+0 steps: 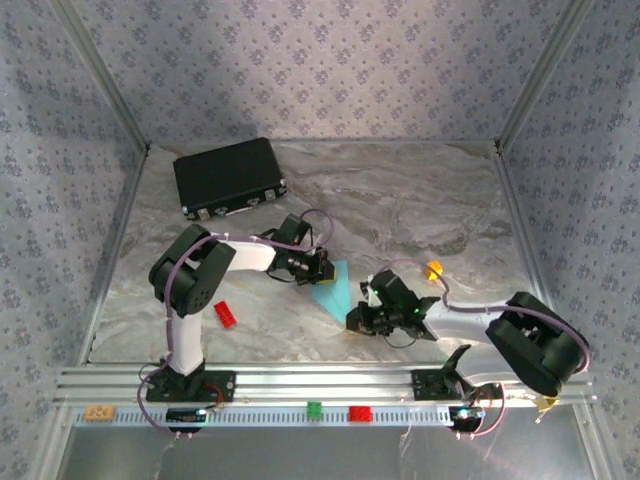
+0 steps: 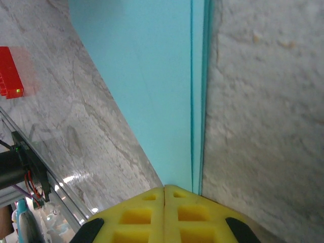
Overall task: Fold a paper plane with a square sheet of paper (pick it up from the middle)
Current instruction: Fourth fold the wing at the center of the table.
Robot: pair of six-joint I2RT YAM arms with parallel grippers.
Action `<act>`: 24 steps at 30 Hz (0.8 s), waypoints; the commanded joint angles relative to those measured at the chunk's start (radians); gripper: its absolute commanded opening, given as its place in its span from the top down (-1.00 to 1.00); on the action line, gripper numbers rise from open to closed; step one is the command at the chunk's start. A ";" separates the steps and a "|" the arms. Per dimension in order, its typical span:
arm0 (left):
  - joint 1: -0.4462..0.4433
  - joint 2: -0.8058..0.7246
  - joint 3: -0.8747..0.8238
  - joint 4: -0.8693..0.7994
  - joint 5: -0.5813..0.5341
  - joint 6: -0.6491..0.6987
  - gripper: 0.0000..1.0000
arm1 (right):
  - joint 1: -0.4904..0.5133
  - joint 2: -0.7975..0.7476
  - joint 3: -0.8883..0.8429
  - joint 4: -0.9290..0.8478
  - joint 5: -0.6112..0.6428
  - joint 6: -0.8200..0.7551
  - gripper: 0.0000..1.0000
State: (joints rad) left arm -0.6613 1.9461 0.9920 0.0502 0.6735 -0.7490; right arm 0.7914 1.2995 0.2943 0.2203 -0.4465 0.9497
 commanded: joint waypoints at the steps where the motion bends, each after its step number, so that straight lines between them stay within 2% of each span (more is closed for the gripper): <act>1: 0.009 0.049 -0.015 -0.044 -0.058 0.016 1.00 | 0.015 -0.044 -0.058 -0.080 0.014 0.024 0.93; 7: 0.009 0.048 -0.017 -0.044 -0.058 0.012 1.00 | 0.003 -0.166 -0.073 -0.196 0.036 0.015 0.93; 12: 0.009 0.036 -0.025 -0.031 -0.062 -0.004 1.00 | -0.014 -0.275 -0.015 -0.261 0.080 0.013 0.88; 16: 0.009 0.021 -0.041 -0.017 -0.073 -0.030 1.00 | -0.039 -0.265 0.049 -0.326 0.144 0.020 0.83; 24: 0.012 -0.022 -0.065 -0.018 -0.103 -0.052 1.00 | -0.043 -0.182 0.077 -0.200 0.154 0.108 0.63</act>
State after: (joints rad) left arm -0.6609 1.9282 0.9611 0.0879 0.6525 -0.7948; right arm 0.7422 1.1034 0.3450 -0.0032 -0.3164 1.0130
